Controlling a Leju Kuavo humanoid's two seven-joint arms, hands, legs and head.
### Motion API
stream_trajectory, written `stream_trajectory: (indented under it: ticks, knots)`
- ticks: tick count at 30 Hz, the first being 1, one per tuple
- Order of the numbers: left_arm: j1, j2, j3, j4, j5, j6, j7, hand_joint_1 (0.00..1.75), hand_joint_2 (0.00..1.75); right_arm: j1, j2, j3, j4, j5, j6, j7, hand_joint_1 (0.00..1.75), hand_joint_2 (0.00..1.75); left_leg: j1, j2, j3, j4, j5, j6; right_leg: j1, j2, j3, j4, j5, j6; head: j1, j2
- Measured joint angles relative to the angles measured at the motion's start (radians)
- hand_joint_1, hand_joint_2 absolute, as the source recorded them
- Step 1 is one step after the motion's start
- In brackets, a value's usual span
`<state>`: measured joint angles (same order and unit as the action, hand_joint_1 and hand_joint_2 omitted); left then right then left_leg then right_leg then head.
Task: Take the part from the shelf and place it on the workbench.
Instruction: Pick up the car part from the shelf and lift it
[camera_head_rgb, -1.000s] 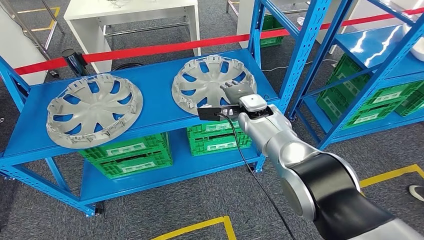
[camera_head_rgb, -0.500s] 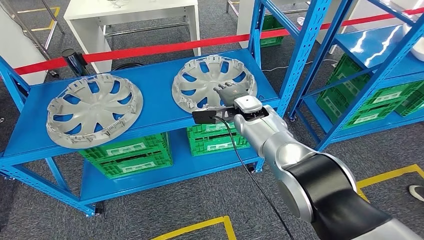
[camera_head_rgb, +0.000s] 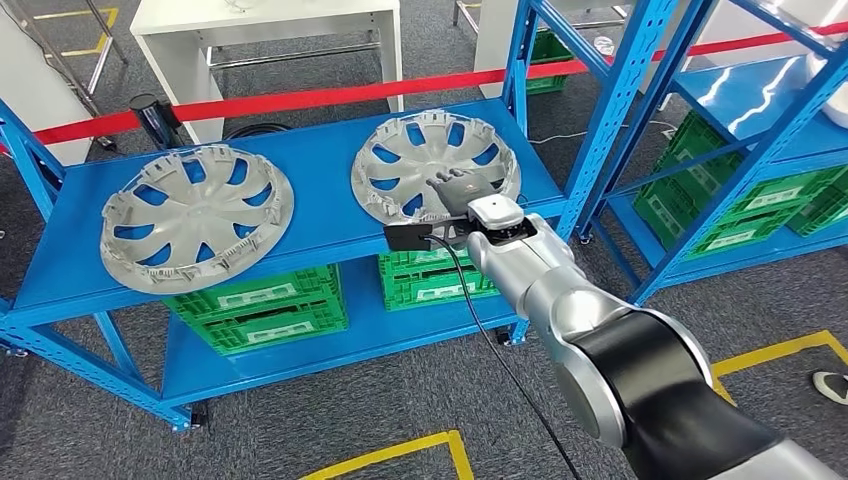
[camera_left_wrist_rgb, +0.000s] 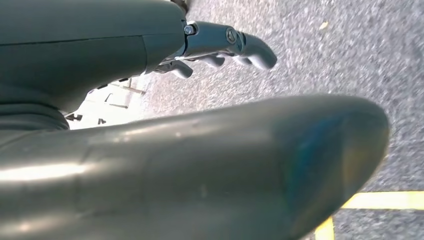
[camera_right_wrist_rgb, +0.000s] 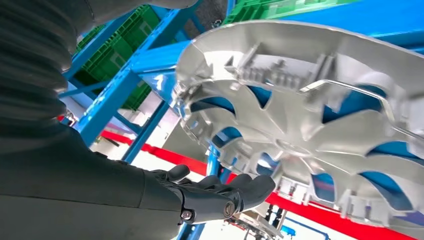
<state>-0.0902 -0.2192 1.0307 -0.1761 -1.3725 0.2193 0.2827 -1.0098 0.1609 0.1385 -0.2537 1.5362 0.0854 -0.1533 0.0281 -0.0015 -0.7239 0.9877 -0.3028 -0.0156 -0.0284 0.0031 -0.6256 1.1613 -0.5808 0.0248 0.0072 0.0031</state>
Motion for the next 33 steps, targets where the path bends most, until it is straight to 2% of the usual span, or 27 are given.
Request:
stream_trajectory:
  ticks: [2, 4, 6, 7, 8, 9, 11, 12, 13, 14, 16, 17, 18, 19, 20, 23, 26, 30, 33]
  knots:
    - [0.001, -0.002, 0.000, 0.000, 0.000, 0.000, -0.002, 0.00, 0.00, -0.003, 0.000, 0.000, 0.000, -0.002, -0.001, 0.000, 0.00, 1.75, -0.001, -0.001, -0.013, 0.018, 0.001, -0.015, 0.004, -0.001, 0.053, -0.097, 0.034, -0.008, 0.000, 0.000]
    - [0.001, -0.002, 0.000, 0.000, 0.000, 0.000, -0.004, 0.00, 0.00, -0.005, -0.001, 0.000, 0.000, -0.004, -0.001, 0.001, 0.00, 1.75, -0.001, -0.003, -0.013, 0.022, 0.002, -0.030, 0.011, 0.000, 0.053, -0.104, 0.044, -0.026, -0.001, 0.000]
    - [0.002, -0.002, 0.000, 0.000, 0.000, 0.000, -0.006, 0.00, 0.00, -0.006, -0.001, 0.000, 0.000, -0.005, -0.002, 0.001, 0.00, 1.75, 0.003, -0.003, -0.012, 0.017, 0.005, -0.043, 0.012, -0.001, 0.051, -0.104, 0.058, -0.045, -0.001, 0.000]
    - [0.003, -0.002, 0.000, 0.000, 0.000, 0.000, -0.006, 0.00, 0.00, -0.007, -0.001, 0.000, 0.000, -0.005, -0.002, 0.001, 0.00, 1.75, 0.005, -0.002, -0.019, 0.029, -0.008, -0.048, 0.011, -0.001, 0.050, -0.106, 0.066, -0.053, -0.002, 0.000]
    - [0.003, -0.002, 0.000, 0.000, 0.000, 0.000, -0.005, 0.00, 0.00, -0.007, 0.000, 0.000, 0.000, -0.006, -0.002, 0.001, 0.00, 1.75, 0.005, -0.002, -0.032, 0.059, -0.036, -0.051, 0.009, -0.002, 0.048, -0.109, 0.074, -0.060, -0.003, 0.000]
    - [0.004, -0.001, 0.000, 0.000, 0.000, 0.000, -0.004, 0.00, 0.00, -0.007, 0.000, 0.000, 0.000, -0.006, -0.002, 0.000, 0.00, 1.75, 0.005, -0.002, -0.051, 0.112, -0.077, -0.052, 0.009, -0.003, 0.045, -0.110, 0.080, -0.064, -0.003, 0.000]
    - [0.004, -0.001, 0.000, 0.000, 0.001, 0.000, -0.001, 0.00, 0.00, -0.004, 0.000, 0.000, 0.000, -0.006, -0.001, 0.000, 0.00, 1.75, 0.004, -0.002, -0.091, 0.245, -0.160, -0.053, 0.011, -0.003, 0.035, -0.111, 0.088, -0.068, -0.004, 0.000]
    - [0.004, -0.001, 0.001, 0.000, 0.001, 0.000, 0.001, 0.00, 0.00, -0.003, 0.000, 0.001, 0.000, -0.006, -0.001, 0.000, 0.00, 1.75, 0.003, -0.002, -0.097, 0.290, -0.183, -0.053, 0.012, -0.003, 0.031, -0.110, 0.091, -0.067, -0.004, 0.000]
    - [0.004, -0.001, 0.001, 0.000, 0.003, 0.000, 0.002, 0.00, 0.00, -0.001, 0.000, 0.001, 0.000, -0.006, 0.000, 0.000, 0.00, 1.75, 0.002, -0.002, -0.086, 0.300, -0.190, -0.052, 0.013, -0.004, 0.027, -0.110, 0.093, -0.066, -0.004, 0.000]
    - [0.004, -0.001, 0.001, 0.000, 0.005, 0.000, 0.002, 0.00, 0.00, 0.000, 0.000, 0.001, 0.000, -0.006, 0.000, 0.000, 0.00, 1.75, 0.001, -0.002, -0.056, 0.274, -0.181, -0.048, 0.014, -0.004, 0.024, -0.109, 0.095, -0.064, -0.004, 0.000]
    - [0.003, 0.000, 0.002, 0.000, 0.007, 0.001, 0.003, 0.00, 0.00, 0.000, 0.001, 0.001, 0.000, -0.007, 0.001, 0.001, 0.00, 1.75, -0.004, -0.001, 0.036, 0.152, -0.153, -0.038, 0.015, -0.004, 0.022, -0.109, 0.097, -0.059, -0.004, 0.000]
    - [0.003, 0.000, 0.002, 0.000, 0.008, 0.002, 0.003, 0.00, 0.00, -0.001, 0.001, 0.001, 0.000, -0.007, 0.001, 0.001, 0.00, 1.75, -0.007, -0.001, 0.071, 0.100, -0.145, -0.033, 0.016, -0.004, 0.022, -0.109, 0.098, -0.055, -0.003, 0.000]
    - [0.002, 0.000, 0.002, -0.001, 0.008, 0.002, 0.003, 0.00, 0.00, -0.002, 0.002, 0.001, 0.000, -0.007, 0.001, 0.001, 0.00, 1.75, -0.009, -0.001, 0.092, 0.068, -0.142, -0.028, 0.017, -0.004, 0.022, -0.110, 0.099, -0.049, -0.003, 0.000]
    - [0.002, -0.001, 0.002, 0.000, 0.008, 0.003, 0.003, 0.00, 0.00, -0.002, 0.002, 0.001, 0.000, -0.007, 0.001, 0.001, 0.00, 1.75, -0.011, -0.001, 0.096, 0.058, -0.143, -0.025, 0.019, -0.004, 0.021, -0.110, 0.099, -0.046, -0.003, 0.000]
    - [0.002, -0.002, 0.003, 0.000, 0.008, 0.003, 0.003, 0.00, 0.00, -0.002, 0.002, 0.001, 0.000, -0.007, 0.001, 0.001, 0.00, 1.75, -0.011, -0.002, 0.096, 0.055, -0.138, -0.024, 0.020, -0.004, 0.022, -0.112, 0.101, -0.048, -0.003, 0.000]
    - [0.003, -0.003, 0.005, 0.000, 0.008, 0.003, 0.004, 0.00, 0.00, -0.003, 0.002, 0.002, 0.000, -0.007, 0.001, 0.001, 0.00, 1.75, -0.010, -0.003, 0.095, 0.052, -0.134, -0.021, 0.022, -0.004, 0.025, -0.120, 0.106, -0.059, -0.002, 0.000]
    - [0.003, -0.002, 0.007, 0.000, 0.008, 0.003, 0.005, 0.00, 0.00, -0.003, 0.002, 0.004, 0.000, -0.007, 0.001, 0.001, 0.00, 1.75, -0.012, -0.004, 0.094, 0.052, -0.134, -0.014, 0.021, -0.005, 0.029, -0.129, 0.111, -0.052, -0.002, 0.000]
    - [0.002, -0.002, 0.007, 0.000, 0.008, 0.003, 0.007, 0.00, 0.00, -0.003, 0.002, 0.008, 0.000, -0.007, 0.001, 0.001, 0.00, 1.75, -0.014, -0.003, 0.092, 0.052, -0.132, -0.007, 0.019, -0.004, 0.030, -0.137, 0.115, -0.032, -0.002, 0.000]
    - [0.002, -0.002, 0.007, 0.000, 0.008, 0.003, 0.008, 0.00, 0.00, -0.003, 0.002, 0.008, 0.000, -0.007, 0.002, 0.001, 0.00, 1.75, -0.015, -0.003, 0.091, 0.052, -0.131, -0.004, 0.017, -0.004, 0.029, -0.138, 0.117, -0.026, -0.002, 0.000]
